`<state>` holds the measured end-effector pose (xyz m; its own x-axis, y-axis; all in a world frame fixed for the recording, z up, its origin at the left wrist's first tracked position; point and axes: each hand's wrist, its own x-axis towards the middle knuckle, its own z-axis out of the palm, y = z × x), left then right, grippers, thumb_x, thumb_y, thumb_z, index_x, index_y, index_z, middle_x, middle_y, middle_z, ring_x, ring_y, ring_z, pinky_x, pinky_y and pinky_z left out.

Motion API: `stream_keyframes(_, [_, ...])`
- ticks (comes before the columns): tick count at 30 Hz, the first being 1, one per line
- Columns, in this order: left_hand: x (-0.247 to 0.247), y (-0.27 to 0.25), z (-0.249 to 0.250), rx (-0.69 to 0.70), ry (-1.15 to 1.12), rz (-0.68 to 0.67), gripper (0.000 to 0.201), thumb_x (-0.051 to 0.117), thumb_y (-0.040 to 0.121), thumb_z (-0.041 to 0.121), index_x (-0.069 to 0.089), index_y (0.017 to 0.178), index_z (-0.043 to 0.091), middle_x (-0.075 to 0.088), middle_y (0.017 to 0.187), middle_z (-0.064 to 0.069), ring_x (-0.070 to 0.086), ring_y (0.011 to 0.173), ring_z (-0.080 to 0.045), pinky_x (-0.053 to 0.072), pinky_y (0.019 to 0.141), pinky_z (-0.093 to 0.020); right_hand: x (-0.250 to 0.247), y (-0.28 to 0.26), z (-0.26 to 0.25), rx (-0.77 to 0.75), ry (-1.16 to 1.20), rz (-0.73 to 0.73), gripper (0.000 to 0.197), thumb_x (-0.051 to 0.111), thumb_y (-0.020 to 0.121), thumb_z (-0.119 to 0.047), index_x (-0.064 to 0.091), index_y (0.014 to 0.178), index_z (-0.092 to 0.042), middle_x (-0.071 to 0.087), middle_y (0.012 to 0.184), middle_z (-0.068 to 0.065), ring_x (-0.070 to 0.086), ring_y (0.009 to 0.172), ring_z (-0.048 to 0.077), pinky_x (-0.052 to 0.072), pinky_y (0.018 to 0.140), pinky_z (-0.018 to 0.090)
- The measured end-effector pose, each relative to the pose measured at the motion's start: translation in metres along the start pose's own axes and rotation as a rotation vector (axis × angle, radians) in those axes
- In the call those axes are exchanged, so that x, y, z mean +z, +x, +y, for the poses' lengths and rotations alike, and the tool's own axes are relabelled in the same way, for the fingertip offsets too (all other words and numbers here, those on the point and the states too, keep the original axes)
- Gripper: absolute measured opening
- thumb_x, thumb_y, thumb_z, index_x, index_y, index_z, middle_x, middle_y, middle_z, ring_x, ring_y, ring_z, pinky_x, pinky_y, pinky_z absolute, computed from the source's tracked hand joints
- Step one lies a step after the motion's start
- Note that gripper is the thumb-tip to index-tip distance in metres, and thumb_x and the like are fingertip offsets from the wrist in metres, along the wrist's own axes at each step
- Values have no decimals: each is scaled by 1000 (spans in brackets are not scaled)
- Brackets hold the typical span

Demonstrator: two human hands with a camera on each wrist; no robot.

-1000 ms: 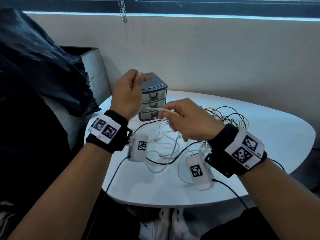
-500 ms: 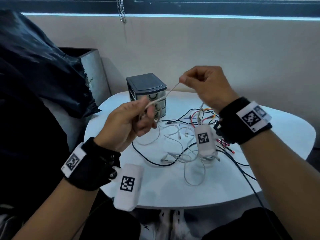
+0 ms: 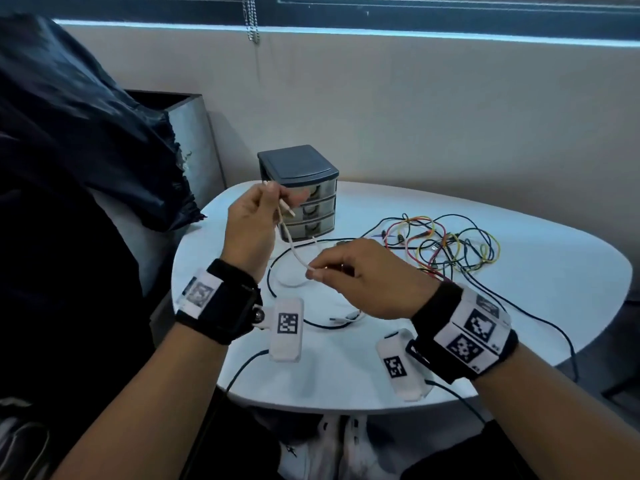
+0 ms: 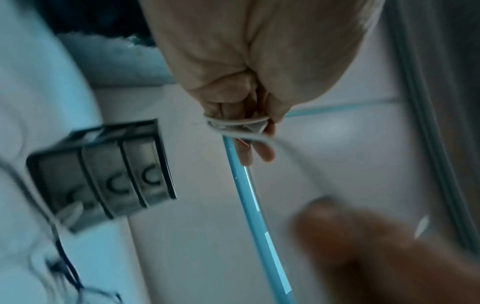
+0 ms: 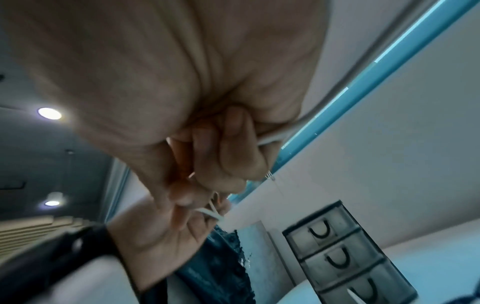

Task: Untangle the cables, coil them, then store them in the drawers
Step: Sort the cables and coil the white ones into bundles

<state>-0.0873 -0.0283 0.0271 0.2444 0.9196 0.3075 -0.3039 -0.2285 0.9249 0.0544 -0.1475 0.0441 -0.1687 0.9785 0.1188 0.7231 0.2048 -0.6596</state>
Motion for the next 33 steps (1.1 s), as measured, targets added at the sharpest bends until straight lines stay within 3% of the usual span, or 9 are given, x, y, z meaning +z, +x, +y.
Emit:
stream_keyframes(5, [3, -10, -11, 120, 528, -193, 34, 41, 107, 20, 59, 80, 11, 67, 65, 5, 66, 69, -7, 46, 69, -25, -32, -10, -17, -48, -8, 117, 18, 62, 96, -25, 69, 79, -25, 46, 52, -10, 37, 49, 7, 30, 51, 20])
stream_keyframes(8, [4, -26, -8, -41, 340, -383, 40, 38, 107, 24, 61, 81, 3, 59, 58, 1, 59, 58, -23, 47, 70, -44, -57, -9, -17, -65, 20, 301, 16, 64, 95, -22, 72, 81, -22, 53, 55, -6, 37, 48, 6, 31, 49, 17])
stream_keyframes(11, [9, -42, 5, -168, 42, -477, 41, 38, 101, 29, 65, 79, 7, 49, 56, -1, 51, 56, -26, 46, 70, -39, -67, 5, -1, -60, 125, 481, 11, 67, 93, -18, 74, 84, -21, 64, 65, -7, 46, 54, 0, 37, 57, 13])
stream_keyframes(13, [13, -45, 15, -186, -108, -452, 43, 40, 101, 30, 69, 73, 14, 44, 53, 1, 48, 55, -25, 47, 73, -32, -61, 19, 18, -11, 152, 524, 9, 69, 92, -21, 76, 87, -25, 72, 76, 0, 57, 65, 7, 46, 64, 20])
stream_keyframes(17, [15, -31, 34, -201, -447, -264, 47, 39, 101, 27, 72, 70, 14, 44, 51, 5, 47, 46, -12, 47, 82, -28, -29, 31, 54, 109, 65, 408, 16, 64, 94, -33, 77, 102, -28, 76, 95, 2, 68, 88, 24, 55, 83, 35])
stream_keyframes(21, [12, -15, 35, -165, -590, -181, 38, 35, 106, 23, 64, 89, 4, 52, 59, 2, 57, 56, -12, 51, 95, -27, 23, 16, 50, 68, -67, 124, 26, 55, 99, -35, 75, 110, -24, 75, 106, 0, 68, 89, 19, 52, 88, 38])
stream_keyframes(28, [2, -7, -1, -56, -48, -78, 26, 39, 107, 14, 62, 101, 3, 73, 76, 4, 72, 91, -18, 51, 93, -25, 29, -9, 10, -41, -113, -88, 30, 43, 104, -32, 68, 105, -16, 72, 96, 2, 62, 88, 22, 50, 82, 40])
stream_keyframes(31, [0, -11, -15, 148, 577, -175, 24, 42, 106, 19, 61, 100, 7, 73, 86, 1, 70, 88, -4, 51, 85, -22, 20, -11, 2, -81, -217, -78, 28, 44, 103, -34, 66, 97, -18, 65, 79, -5, 58, 76, 20, 49, 75, 40])
stream_keyframes(33, [-4, -16, -19, 206, 821, -301, 28, 40, 107, 23, 57, 89, 9, 69, 78, 2, 68, 82, -7, 51, 81, -28, 7, -9, 7, -104, -314, 16, 26, 44, 101, -35, 63, 89, -22, 59, 73, -8, 54, 70, 21, 49, 72, 41])
